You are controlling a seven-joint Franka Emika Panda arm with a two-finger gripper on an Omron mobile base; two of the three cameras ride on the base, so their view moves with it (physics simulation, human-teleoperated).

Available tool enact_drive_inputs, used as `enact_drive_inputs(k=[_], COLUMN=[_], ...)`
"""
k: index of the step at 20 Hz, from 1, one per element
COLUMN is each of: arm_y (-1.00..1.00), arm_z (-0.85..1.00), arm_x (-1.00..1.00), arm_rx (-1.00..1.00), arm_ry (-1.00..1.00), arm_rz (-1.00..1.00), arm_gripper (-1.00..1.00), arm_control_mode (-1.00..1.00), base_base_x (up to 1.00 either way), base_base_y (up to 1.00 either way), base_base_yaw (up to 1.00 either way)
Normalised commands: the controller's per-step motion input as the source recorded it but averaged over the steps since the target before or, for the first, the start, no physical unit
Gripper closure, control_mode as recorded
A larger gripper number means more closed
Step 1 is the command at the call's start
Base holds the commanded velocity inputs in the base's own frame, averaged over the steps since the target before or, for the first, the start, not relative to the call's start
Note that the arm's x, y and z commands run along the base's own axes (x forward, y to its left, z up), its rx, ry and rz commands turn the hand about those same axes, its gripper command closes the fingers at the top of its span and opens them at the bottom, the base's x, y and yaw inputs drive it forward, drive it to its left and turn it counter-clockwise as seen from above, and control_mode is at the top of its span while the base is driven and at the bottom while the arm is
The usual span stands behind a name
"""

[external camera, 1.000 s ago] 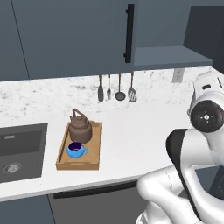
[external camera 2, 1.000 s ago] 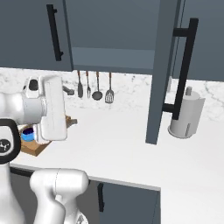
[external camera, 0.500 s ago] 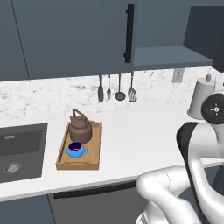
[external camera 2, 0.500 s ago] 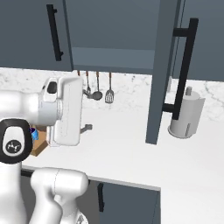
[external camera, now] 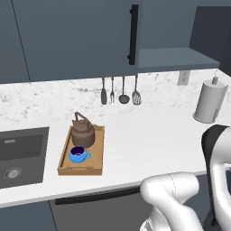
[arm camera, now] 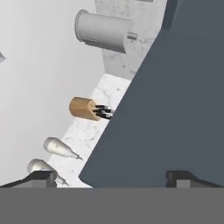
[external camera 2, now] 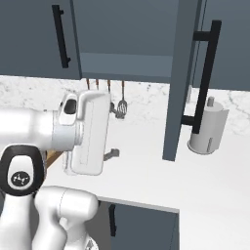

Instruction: Pick the kettle from the counter and place it on the tray. Then pick the mug from the cabinet and place it on the tray. Then close the cabinet doors.

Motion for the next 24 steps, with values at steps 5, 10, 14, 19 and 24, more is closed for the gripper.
enact_drive_inputs(k=[5, 10, 14, 19, 24], arm_y=[-0.45, -0.43, -0.50, -0.51, -0.50], arm_z=[0.02, 0.06, 0.19, 0.16, 0.09], arm_x=[-0.45, -0.48, -0.36, -0.27, -0.02], arm_rx=[-0.01, -0.03, 0.00, 0.00, 0.00], arm_ry=[-0.07, -0.17, -0.07, -0.01, 0.00], arm_rz=[-0.04, 0.00, 0.00, 0.00, -0.03], arm_gripper=[-1.00, -1.00, -1.00, -1.00, -1.00], arm_control_mode=[-1.00, -1.00, -1.00, -1.00, -1.00], base_base_x=[0.00, 0.00, 0.00, 0.00, 0.00], base_base_y=[0.00, 0.00, 0.00, 0.00, 0.00], base_base_yaw=[0.00, 0.00, 0.00, 0.00, 0.00])
